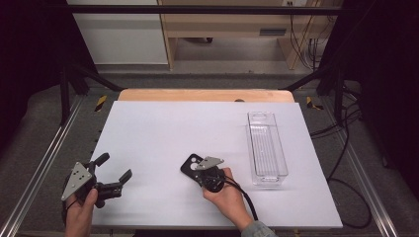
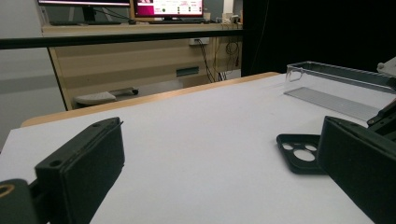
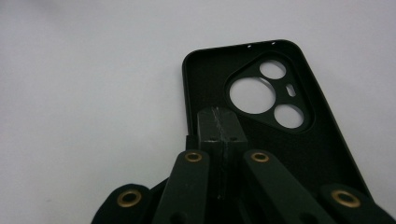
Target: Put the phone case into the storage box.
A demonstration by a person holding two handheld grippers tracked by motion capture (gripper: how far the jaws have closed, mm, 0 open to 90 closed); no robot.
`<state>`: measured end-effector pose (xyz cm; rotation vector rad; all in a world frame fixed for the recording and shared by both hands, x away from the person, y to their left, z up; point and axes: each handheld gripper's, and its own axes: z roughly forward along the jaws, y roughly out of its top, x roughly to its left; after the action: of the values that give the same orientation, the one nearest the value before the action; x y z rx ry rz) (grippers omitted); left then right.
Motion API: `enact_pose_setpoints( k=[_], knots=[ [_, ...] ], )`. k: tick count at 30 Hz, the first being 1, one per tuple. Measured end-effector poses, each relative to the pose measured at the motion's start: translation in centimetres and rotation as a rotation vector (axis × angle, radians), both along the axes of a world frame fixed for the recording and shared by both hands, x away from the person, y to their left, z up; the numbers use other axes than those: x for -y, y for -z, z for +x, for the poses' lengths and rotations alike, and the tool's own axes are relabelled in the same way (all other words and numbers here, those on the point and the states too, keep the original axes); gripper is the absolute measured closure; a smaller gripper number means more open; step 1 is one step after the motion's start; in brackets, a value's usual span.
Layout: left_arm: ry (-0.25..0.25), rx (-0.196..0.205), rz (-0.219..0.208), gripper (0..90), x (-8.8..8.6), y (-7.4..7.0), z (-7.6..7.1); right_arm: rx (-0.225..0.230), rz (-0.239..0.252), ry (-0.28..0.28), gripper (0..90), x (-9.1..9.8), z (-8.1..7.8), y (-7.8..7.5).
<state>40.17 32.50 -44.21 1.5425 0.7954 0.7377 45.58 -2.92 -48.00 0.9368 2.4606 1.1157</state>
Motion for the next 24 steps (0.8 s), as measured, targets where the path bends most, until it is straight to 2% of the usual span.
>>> enact_pose_setpoints(
  k=[7, 24],
  knots=[
    [-0.002, -0.001, 0.002, 1.0, 0.0, 0.0, 0.0, -0.011, 0.001, -0.048, 90.0, -0.6, -0.7, 0.0],
    [0.002, 0.000, 0.002, 1.0, 0.0, 0.0, 0.0, -0.031, -0.014, -0.100, 90.0, -3.1, -3.2, -0.1]
  ],
)
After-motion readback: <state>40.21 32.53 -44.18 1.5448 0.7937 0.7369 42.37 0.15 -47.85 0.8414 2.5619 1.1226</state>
